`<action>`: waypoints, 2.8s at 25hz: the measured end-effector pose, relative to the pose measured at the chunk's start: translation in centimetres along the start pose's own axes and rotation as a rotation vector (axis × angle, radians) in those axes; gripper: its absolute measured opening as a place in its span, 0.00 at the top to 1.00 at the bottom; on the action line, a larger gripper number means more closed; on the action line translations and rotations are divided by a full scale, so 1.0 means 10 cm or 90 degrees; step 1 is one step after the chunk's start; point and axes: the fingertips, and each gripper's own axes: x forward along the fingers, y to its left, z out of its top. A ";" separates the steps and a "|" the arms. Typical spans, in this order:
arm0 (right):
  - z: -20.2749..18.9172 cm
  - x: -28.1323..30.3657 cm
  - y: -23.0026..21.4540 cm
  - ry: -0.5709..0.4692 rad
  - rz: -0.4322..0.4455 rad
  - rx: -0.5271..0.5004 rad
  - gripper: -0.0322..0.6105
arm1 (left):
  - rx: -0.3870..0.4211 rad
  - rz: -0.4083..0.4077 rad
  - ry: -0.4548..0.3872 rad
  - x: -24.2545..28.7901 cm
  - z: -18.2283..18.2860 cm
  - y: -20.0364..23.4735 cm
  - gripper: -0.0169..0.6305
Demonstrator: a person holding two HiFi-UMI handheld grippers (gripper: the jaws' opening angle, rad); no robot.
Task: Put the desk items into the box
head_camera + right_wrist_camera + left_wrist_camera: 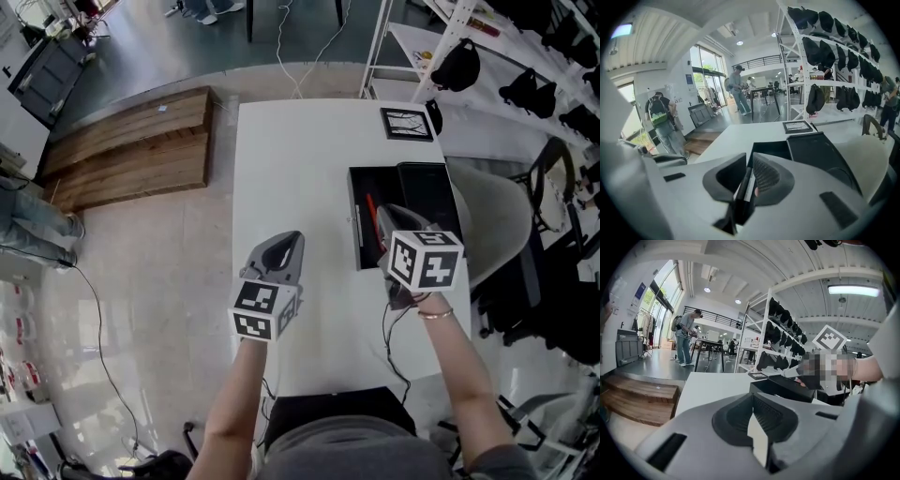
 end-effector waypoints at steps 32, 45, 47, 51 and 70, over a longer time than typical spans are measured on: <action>-0.20 -1.26 0.06 -0.173 0.097 -0.018 0.94 | 0.025 0.078 -0.032 -0.43 0.17 -0.18 0.96; -0.26 -1.45 -0.12 -0.201 0.098 -0.031 0.95 | 0.019 0.094 -0.042 -0.52 0.19 -0.31 0.96; -0.25 -1.46 -0.15 -0.202 0.096 -0.042 0.95 | 0.018 0.092 -0.043 -0.52 0.18 -0.34 0.96; -0.23 -1.47 -0.21 -0.205 0.089 -0.057 0.95 | 0.019 0.091 -0.049 -0.51 0.21 -0.40 0.96; -0.32 -1.43 -0.25 -0.190 0.090 -0.055 0.95 | 0.027 0.100 -0.055 -0.55 0.21 -0.50 0.96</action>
